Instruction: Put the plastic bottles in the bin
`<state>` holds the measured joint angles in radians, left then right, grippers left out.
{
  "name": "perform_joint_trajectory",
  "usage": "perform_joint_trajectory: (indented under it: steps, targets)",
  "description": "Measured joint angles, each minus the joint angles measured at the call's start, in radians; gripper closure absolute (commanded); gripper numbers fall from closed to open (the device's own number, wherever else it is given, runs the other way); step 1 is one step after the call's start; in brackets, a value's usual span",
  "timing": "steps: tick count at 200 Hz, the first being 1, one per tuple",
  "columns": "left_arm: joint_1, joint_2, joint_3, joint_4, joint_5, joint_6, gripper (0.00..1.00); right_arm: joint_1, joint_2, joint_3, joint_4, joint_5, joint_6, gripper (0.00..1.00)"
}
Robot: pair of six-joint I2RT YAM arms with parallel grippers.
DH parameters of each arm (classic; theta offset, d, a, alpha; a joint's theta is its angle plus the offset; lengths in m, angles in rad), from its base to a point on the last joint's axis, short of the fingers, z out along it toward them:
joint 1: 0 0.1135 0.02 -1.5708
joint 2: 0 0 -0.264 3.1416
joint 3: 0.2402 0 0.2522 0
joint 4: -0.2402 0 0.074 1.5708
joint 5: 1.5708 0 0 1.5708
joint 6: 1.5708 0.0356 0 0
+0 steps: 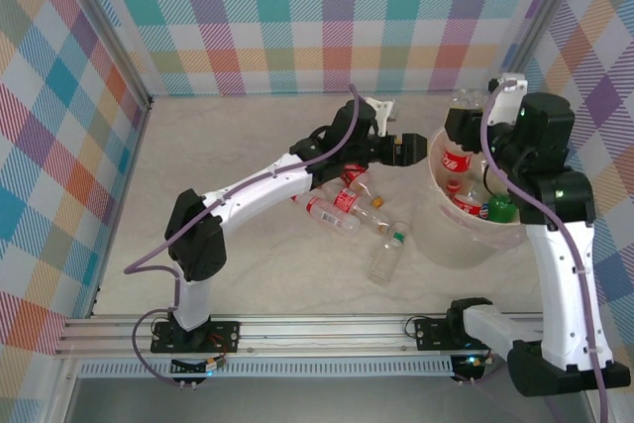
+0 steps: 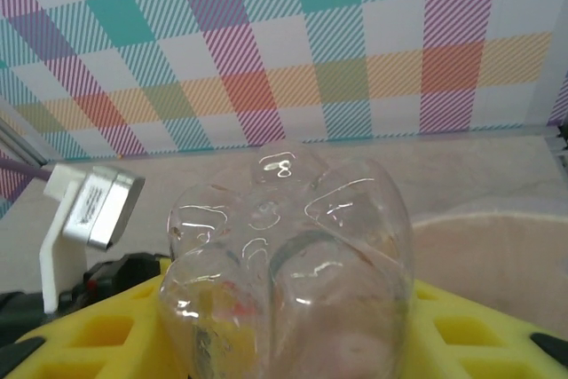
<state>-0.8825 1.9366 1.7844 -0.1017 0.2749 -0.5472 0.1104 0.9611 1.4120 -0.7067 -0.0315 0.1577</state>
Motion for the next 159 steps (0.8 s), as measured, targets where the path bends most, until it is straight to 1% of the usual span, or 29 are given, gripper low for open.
perform_joint_trajectory:
  steps: [27,52,59,68,84,101,118,128,159]
  targets:
    - [-0.001,0.000,0.000,0.004,0.000,-0.014,0.12,0.000,-0.076,-0.130,0.026,-0.010,0.046,0.58]
    - [-0.002,0.002,0.000,0.013,0.000,-0.019,0.12,-0.001,-0.111,-0.223,0.023,-0.014,0.081,0.54]
    - [-0.003,0.004,0.000,0.019,0.001,-0.023,0.12,-0.001,-0.111,-0.234,0.015,-0.014,0.089,0.50]
    - [-0.006,0.007,0.000,0.026,0.001,-0.026,0.12,-0.001,-0.107,-0.236,-0.001,-0.014,0.091,0.41]
    - [-0.010,0.015,0.000,0.027,0.002,-0.034,0.12,-0.004,-0.091,-0.210,-0.041,-0.011,0.088,0.29]
    - [-0.014,0.023,0.000,0.039,0.003,-0.041,0.12,-0.006,-0.047,-0.107,-0.113,-0.002,0.066,0.23]
    - [-0.017,0.024,0.000,0.043,0.003,-0.041,0.12,-0.006,0.000,0.026,-0.161,0.010,0.046,0.23]
    - [-0.018,0.026,0.000,0.047,0.003,-0.041,0.12,-0.006,0.026,0.102,-0.183,0.014,0.037,0.26]
    - [-0.019,0.031,0.001,0.054,0.003,-0.045,0.13,-0.011,0.092,0.222,-0.228,0.041,0.016,0.39]
